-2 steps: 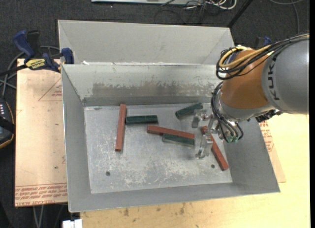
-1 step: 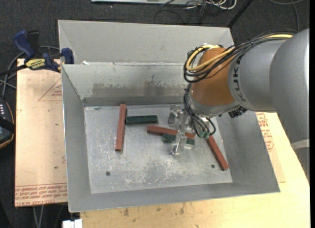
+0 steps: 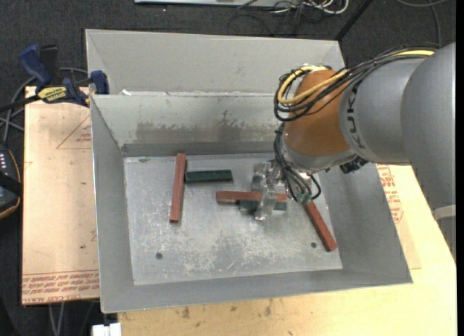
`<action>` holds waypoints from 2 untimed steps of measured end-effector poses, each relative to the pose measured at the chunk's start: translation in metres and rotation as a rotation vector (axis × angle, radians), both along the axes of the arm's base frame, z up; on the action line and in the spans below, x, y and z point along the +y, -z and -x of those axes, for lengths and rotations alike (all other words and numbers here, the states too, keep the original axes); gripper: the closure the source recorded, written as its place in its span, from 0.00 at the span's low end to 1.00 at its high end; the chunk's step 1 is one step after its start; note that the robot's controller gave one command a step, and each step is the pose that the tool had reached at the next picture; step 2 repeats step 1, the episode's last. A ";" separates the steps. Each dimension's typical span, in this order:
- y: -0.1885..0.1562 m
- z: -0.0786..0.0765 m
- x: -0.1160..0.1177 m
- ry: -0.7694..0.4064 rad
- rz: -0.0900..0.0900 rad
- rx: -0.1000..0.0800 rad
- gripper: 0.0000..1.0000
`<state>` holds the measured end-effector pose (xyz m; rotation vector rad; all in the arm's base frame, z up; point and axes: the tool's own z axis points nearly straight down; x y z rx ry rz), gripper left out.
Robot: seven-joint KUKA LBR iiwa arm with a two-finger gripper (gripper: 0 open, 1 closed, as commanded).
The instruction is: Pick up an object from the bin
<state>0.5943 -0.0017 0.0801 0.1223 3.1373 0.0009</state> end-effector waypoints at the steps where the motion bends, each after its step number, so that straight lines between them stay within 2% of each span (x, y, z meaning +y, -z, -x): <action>1: -0.172 -0.039 -0.035 0.055 0.001 -0.011 1.00; 2: -0.172 -0.039 -0.035 0.055 0.001 -0.011 1.00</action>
Offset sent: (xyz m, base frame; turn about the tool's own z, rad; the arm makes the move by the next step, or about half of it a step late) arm 0.0359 -0.0349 0.1669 0.0562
